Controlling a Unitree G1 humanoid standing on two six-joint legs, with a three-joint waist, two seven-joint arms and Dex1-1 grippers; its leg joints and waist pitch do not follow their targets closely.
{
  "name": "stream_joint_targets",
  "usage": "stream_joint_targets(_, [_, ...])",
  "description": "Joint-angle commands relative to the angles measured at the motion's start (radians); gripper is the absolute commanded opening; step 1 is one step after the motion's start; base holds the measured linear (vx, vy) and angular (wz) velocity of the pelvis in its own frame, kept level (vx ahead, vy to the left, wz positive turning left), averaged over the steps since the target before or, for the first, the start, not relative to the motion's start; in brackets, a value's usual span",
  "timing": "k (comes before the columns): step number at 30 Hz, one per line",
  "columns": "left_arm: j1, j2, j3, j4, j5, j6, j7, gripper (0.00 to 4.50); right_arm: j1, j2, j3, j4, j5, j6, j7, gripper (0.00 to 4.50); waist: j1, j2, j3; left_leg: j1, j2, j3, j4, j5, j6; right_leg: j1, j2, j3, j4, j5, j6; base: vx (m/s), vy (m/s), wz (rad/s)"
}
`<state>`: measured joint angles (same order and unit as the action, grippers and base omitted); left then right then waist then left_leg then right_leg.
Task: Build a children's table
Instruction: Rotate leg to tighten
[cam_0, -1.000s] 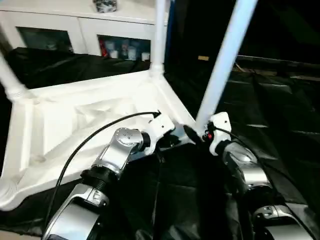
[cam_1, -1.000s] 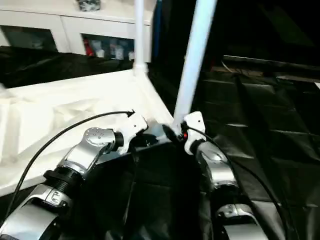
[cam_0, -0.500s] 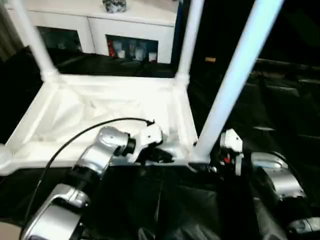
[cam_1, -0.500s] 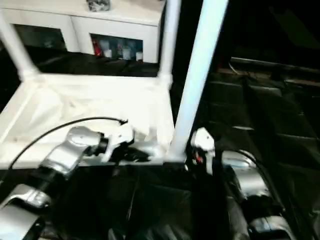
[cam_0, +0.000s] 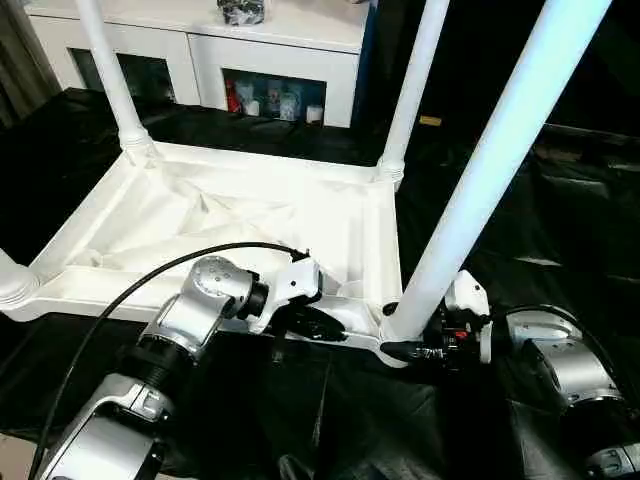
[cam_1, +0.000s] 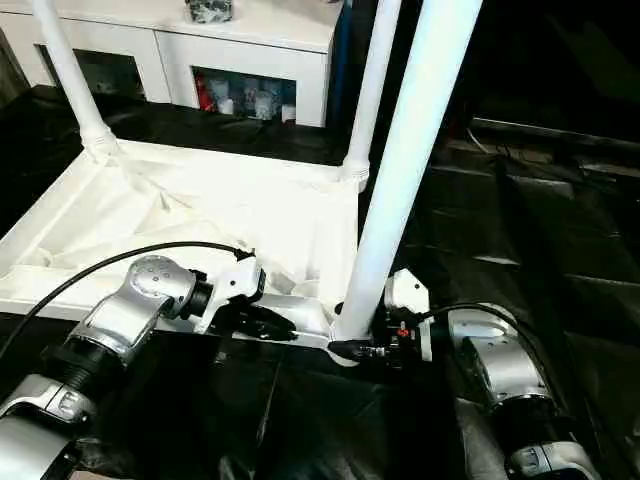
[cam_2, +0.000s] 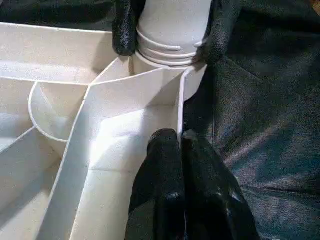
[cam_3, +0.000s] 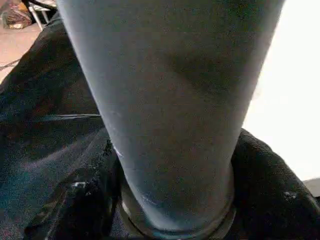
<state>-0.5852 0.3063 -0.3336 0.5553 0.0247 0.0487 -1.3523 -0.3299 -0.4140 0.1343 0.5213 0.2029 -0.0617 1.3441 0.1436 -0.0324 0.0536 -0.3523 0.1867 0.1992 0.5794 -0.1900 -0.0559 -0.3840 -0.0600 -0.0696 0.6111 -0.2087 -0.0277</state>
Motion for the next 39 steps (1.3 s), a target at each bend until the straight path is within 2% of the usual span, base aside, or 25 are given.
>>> stream_joint_targets(1, [-0.010,-0.033,0.014,-0.032,-0.009,-0.001,0.079,0.00,0.033,0.052,0.067,-0.008,-0.010,0.018,-0.001,2.69,-0.005,0.007,-0.060,0.009,0.065,-0.028,-0.062,-0.153,0.071,0.044,-0.099,0.056,-0.069,-0.097,-0.238,0.000,0.000,0.00])
stream_joint_targets(2, [-0.015,-0.047,0.021,-0.022,-0.001,0.004,0.117,0.00,0.035,0.071,0.046,-0.002,-0.015,0.009,-0.063,2.69,-0.007,0.002,-0.058,0.009,0.066,-0.028,-0.063,-0.162,0.067,0.042,-0.100,0.056,-0.071,-0.115,-0.235,0.000,0.000,0.00])
stream_joint_targets(3, [-0.015,-0.047,0.021,-0.022,-0.001,0.004,0.117,0.00,0.035,0.071,0.046,-0.002,-0.015,0.009,-0.063,2.68,-0.008,0.003,-0.056,0.009,0.065,-0.028,-0.064,-0.171,0.063,0.042,-0.101,0.056,-0.074,-0.134,-0.231,0.000,0.000,0.00])
stream_joint_targets(4, [-0.023,-0.066,0.026,-0.010,0.003,0.008,0.158,0.00,0.031,0.100,0.023,0.013,-0.028,0.004,-0.155,2.68,-0.011,0.005,-0.053,0.012,0.064,-0.029,-0.068,-0.203,0.052,0.040,-0.102,0.056,-0.081,-0.195,-0.220,0.000,0.000,0.00])
stream_joint_targets(5, [-0.023,-0.066,0.026,-0.010,0.003,0.008,0.159,0.00,0.031,0.100,0.022,0.013,-0.028,0.004,-0.155,2.68,-0.015,0.000,-0.052,0.015,0.063,-0.031,-0.070,-0.224,0.037,0.038,-0.104,0.057,-0.086,-0.249,-0.207,0.000,0.000,0.00])
stream_joint_targets(6, [-0.028,-0.078,0.029,-0.005,0.007,0.012,0.181,0.00,0.024,0.120,0.006,0.030,-0.038,-0.021,-0.215,2.67,-0.017,0.000,-0.052,0.014,0.062,-0.032,-0.071,-0.230,0.032,0.039,-0.106,0.057,-0.089,-0.273,-0.200,0.000,0.000,0.00])
stream_joint_targets(7, [-0.040,-0.104,0.031,0.009,0.019,0.022,0.233,0.00,0.011,0.163,-0.029,0.058,-0.045,-0.051,-0.324,2.67,-0.024,0.002,-0.051,0.014,0.063,-0.034,-0.073,-0.239,0.017,0.035,-0.109,0.059,-0.093,-0.306,-0.189,0.000,0.000,0.00])
stream_joint_targets(9, [-0.048,-0.128,0.028,0.018,0.033,0.040,0.276,0.00,-0.008,0.197,-0.057,0.090,-0.049,-0.040,-0.424,2.67,-0.036,0.001,-0.050,0.014,0.061,-0.038,-0.076,-0.255,0.006,0.035,-0.108,0.057,-0.097,-0.342,-0.178,0.000,0.000,0.00])
stream_joint_targets(10, [-0.052,-0.146,0.025,0.021,0.043,0.053,0.307,0.00,-0.020,0.218,-0.068,0.111,-0.060,-0.039,-0.485,2.67,-0.042,-0.005,-0.050,0.011,0.059,-0.038,-0.076,-0.251,0.009,0.037,-0.105,0.057,-0.097,-0.348,-0.170,0.000,0.000,0.00])
stream_joint_targets(12, [-0.061,-0.185,0.024,0.023,0.059,0.084,0.371,0.00,-0.045,0.256,-0.084,0.157,-0.090,-0.038,-0.620,2.66,-0.048,-0.002,-0.052,0.012,0.061,-0.037,-0.075,-0.239,0.010,0.034,-0.107,0.059,-0.094,-0.328,-0.178,0.000,0.000,0.00])
stream_joint_targets(14, [-0.069,-0.221,0.028,0.027,0.065,0.105,0.427,0.00,-0.075,0.283,-0.087,0.203,-0.130,-0.030,-0.750,2.66,-0.057,-0.003,-0.053,0.010,0.057,-0.035,-0.072,-0.214,0.011,0.035,-0.105,0.059,-0.092,-0.289,-0.187,0.000,0.000,0.00])
stream_joint_targets(16, [-0.076,-0.250,0.029,0.036,0.072,0.107,0.474,0.00,-0.099,0.311,-0.093,0.234,-0.140,-0.033,-0.811,2.66,-0.059,-0.004,-0.055,0.005,0.055,-0.034,-0.069,-0.191,0.019,0.038,-0.104,0.059,-0.088,-0.255,-0.191,0.000,0.000,0.00])
stream_joint_targets(17, [-0.077,-0.256,0.027,0.039,0.076,0.105,0.483,0.00,-0.106,0.318,-0.094,0.243,-0.143,-0.038,-0.823,3.01,-0.056,-0.004,-0.057,0.006,0.055,-0.032,-0.066,-0.176,0.031,0.039,-0.104,0.060,-0.087,-0.226,-0.191,0.000,0.000,0.00])
stream_joint_targets(19, [-0.074,-0.265,0.023,0.039,0.080,0.095,0.482,0.00,-0.121,0.333,-0.100,0.260,-0.150,-0.054,-0.852,3.36,-0.055,-0.003,-0.060,0.004,0.056,-0.031,-0.065,-0.139,0.046,0.040,-0.100,0.060,-0.077,-0.150,-0.203,0.000,0.000,0.00])
stream_joint_targets(21, [-0.070,-0.264,0.018,0.036,0.082,0.085,0.468,0.00,-0.126,0.344,-0.105,0.262,-0.142,-0.057,-0.853,3.47,-0.055,-0.003,-0.063,0.004,0.055,-0.028,-0.062,-0.111,0.058,0.042,-0.098,0.060,-0.068,-0.074,-0.221,0.000,0.000,0.00])
stream_joint_targets(22, [-0.067,-0.260,0.013,0.031,0.083,0.079,0.457,0.00,-0.126,0.345,-0.104,0.258,-0.140,-0.058,-0.850,3.71,-0.054,-0.004,-0.062,0.004,0.056,-0.028,-0.062,-0.103,0.069,0.044,-0.098,0.060,-0.065,-0.047,-0.230,0.000,0.000,0.00])
stream_joint_targets(23, [-0.064,-0.256,0.009,0.025,0.083,0.073,0.448,0.00,-0.127,0.347,-0.102,0.256,-0.141,-0.061,-0.851,3.71,-0.054,-0.001,-0.061,0.006,0.056,-0.026,-0.061,-0.110,0.075,0.042,-0.099,0.060,-0.067,-0.047,-0.235,0.000,0.000,0.00])
stream_joint_targets(27, [-0.043,-0.194,-0.017,0.000,0.066,0.020,0.328,0.00,-0.110,0.293,-0.082,0.214,-0.123,-0.060,-0.736,3.97,-0.054,-0.003,-0.058,0.007,0.057,-0.027,-0.063,-0.141,0.074,0.043,-0.101,0.061,-0.074,-0.103,-0.225,0.000,0.000,0.00])
stream_joint_targets(28, [-0.043,-0.194,-0.017,0.000,0.066,0.020,0.328,0.00,-0.110,0.293,-0.082,0.214,-0.123,-0.060,-0.736,3.97,-0.052,-0.008,-0.057,0.003,0.057,-0.028,-0.064,-0.148,0.076,0.046,-0.102,0.061,-0.074,-0.124,-0.217,0.000,0.000,0.00])
stream_joint_targets(30, [-0.036,-0.171,-0.032,-0.008,0.071,0.013,0.291,0.00,-0.101,0.268,-0.073,0.204,-0.118,-0.055,-0.672,3.97,-0.054,-0.005,-0.056,0.005,0.060,-0.028,-0.065,-0.153,0.074,0.043,-0.102,0.062,-0.075,-0.131,-0.213,0.000,0.000,0.00])
stream_joint_targets(31, [-0.035,-0.153,-0.034,-0.009,0.074,0.003,0.275,0.00,-0.088,0.242,-0.059,0.182,-0.104,-0.048,-0.584,3.97,-0.055,-0.012,-0.057,0.005,0.059,-0.028,-0.065,-0.152,0.074,0.044,-0.100,0.060,-0.074,-0.127,-0.215,0.000,0.000,0.00])
stream_joint_targets(32, [-0.035,-0.141,-0.031,-0.008,0.073,0.000,0.266,0.00,-0.076,0.218,-0.045,0.159,-0.089,-0.041,-0.506,3.97,-0.051,-0.009,-0.057,0.004,0.058,-0.028,-0.062,-0.152,0.082,0.048,-0.101,0.060,-0.073,-0.121,-0.218,0.000,0.000,0.00])
stream_joint_targets(35, [-0.039,-0.101,-0.028,-0.007,0.065,-0.015,0.212,0.00,-0.051,0.152,0.004,0.112,-0.059,-0.026,-0.302,3.97,-0.047,-0.008,-0.055,0.005,0.060,-0.026,-0.062,-0.150,0.098,0.044,-0.101,0.061,-0.074,-0.110,-0.227,0.000,0.000,0.00])
stream_joint_targets(39, [-0.037,-0.080,-0.024,-0.015,0.051,-0.019,0.171,0.00,-0.039,0.115,0.032,0.090,-0.050,-0.013,-0.204,3.97,-0.041,-0.008,-0.054,0.006,0.063,-0.026,-0.063,-0.161,0.086,0.043,-0.101,0.059,-0.075,-0.145,-0.227,0.000,0.000,0.00])
